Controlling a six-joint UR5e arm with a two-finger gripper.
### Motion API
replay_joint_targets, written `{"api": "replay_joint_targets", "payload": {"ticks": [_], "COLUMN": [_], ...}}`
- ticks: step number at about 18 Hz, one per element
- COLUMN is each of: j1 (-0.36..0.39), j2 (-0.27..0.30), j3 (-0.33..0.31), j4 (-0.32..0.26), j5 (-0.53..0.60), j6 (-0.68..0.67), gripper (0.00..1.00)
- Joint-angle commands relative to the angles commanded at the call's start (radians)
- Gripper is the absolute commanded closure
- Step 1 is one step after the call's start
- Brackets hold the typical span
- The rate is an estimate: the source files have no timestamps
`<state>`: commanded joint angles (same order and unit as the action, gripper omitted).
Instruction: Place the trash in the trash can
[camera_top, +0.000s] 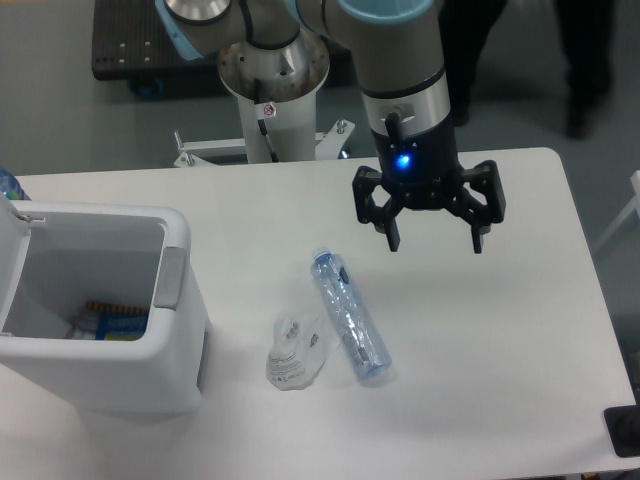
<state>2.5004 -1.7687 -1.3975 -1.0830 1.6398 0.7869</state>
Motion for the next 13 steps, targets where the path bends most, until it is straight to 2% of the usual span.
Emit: {"api": "replay_joint_targets", "payload": {"ticks": [6, 13], "j1": [-0.005, -0.011], "j2": [-0.002, -0.031], "j3": [-0.017, -0.026], "j4": [0.003, 0.003], "j5": [0.000, 0.002], "j6": [-0.003, -0.018], "gripper": [0.00, 0.00]}}
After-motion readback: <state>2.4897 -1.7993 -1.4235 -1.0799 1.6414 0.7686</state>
